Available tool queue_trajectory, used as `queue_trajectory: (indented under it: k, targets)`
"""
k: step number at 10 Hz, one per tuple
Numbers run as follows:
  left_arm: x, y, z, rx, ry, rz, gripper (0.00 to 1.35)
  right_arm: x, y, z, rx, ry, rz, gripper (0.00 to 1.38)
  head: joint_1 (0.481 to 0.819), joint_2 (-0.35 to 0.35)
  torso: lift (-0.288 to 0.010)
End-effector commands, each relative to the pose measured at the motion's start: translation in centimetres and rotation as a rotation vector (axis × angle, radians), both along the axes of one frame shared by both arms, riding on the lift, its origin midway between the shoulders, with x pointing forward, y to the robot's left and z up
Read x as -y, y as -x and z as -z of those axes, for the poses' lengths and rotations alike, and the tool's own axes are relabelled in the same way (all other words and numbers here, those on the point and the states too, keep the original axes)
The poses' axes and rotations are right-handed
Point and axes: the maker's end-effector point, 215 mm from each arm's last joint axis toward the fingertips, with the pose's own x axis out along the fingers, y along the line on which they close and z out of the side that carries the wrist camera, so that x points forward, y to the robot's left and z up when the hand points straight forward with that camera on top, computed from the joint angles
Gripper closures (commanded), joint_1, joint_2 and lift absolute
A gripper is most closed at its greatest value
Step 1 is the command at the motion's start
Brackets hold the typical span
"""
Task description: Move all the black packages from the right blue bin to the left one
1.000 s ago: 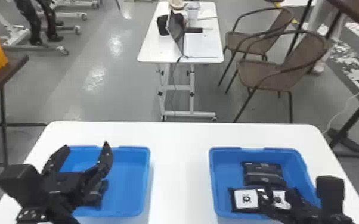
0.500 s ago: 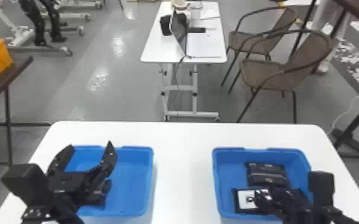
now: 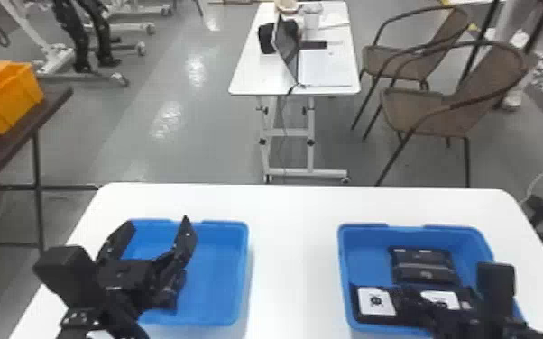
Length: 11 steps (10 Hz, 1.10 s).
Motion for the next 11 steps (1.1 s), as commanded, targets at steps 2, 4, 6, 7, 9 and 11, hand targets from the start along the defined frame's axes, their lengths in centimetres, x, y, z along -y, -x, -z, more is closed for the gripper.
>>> queue_trajectory:
  k: [2,4,6,7,9,11]
  targets:
    - [0.0,0.0,0.1,-0.002,0.004,-0.001,0.07,-0.6,-0.7,-1.7,0.021,-0.059,0.029,1.17,0.695,0.091,-0.042]
    - [0.2,-0.2,-0.2,0.005,0.024,0.000,0.07,0.6,-0.9,-4.5,0.060,-0.095,0.102,1.17,0.695,0.092,-0.042]
    - [-0.6,0.1,0.1,0.000,0.050,-0.030,0.07,2.5,-1.9,-9.5,0.133,-0.117,0.141,1.17,0.695,0.077,-0.042]
    - [-0.7,0.1,0.1,0.000,0.060,-0.032,0.07,2.7,-3.4,-12.7,0.190,-0.142,0.137,1.17,0.695,0.070,-0.042]
    - [0.3,-0.7,-0.6,0.012,0.090,-0.017,0.07,-0.8,-7.3,-17.4,0.286,-0.256,0.076,1.17,0.695,0.061,-0.042]
    - [1.2,-1.3,-0.7,0.009,0.152,-0.018,0.07,-9.3,-10.2,-20.4,0.338,-0.438,-0.075,1.17,0.695,0.099,-0.042]
